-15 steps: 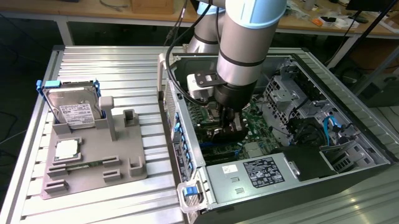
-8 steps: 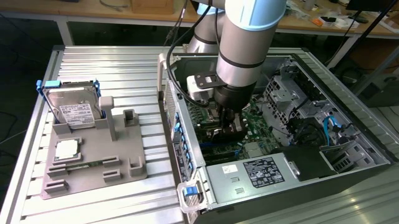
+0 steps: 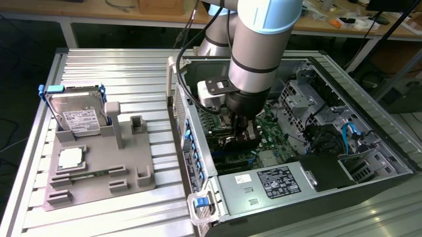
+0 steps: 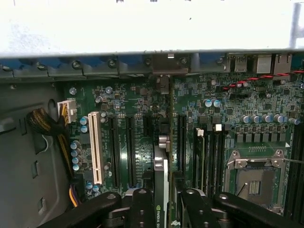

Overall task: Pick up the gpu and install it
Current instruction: 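Insert the gpu into the slot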

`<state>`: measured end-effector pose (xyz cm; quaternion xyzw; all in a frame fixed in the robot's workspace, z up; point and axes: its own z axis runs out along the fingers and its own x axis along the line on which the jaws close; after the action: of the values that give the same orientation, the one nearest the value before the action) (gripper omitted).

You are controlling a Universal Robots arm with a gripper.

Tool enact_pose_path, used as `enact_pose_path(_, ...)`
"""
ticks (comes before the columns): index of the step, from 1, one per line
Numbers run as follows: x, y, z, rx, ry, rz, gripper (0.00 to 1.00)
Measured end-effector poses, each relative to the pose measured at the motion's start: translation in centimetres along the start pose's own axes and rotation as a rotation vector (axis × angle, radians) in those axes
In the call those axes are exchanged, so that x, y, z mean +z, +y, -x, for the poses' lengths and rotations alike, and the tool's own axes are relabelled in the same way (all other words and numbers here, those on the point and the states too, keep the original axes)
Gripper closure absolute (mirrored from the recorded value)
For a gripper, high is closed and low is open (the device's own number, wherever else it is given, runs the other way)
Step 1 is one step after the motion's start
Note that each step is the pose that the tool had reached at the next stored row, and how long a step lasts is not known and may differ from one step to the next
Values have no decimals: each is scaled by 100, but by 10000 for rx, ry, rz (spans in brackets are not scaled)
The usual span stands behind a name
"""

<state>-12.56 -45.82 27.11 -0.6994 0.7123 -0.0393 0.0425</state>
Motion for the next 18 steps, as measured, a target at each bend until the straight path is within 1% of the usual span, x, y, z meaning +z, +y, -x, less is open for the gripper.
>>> enact_pose_path(8, 2, 4, 0, 0, -3, -1, 73)
enact_pose_path(13, 1, 29, 0, 0, -10, -3, 73)
enact_pose_path(18, 1, 34, -1, 2, -11, 1, 73)
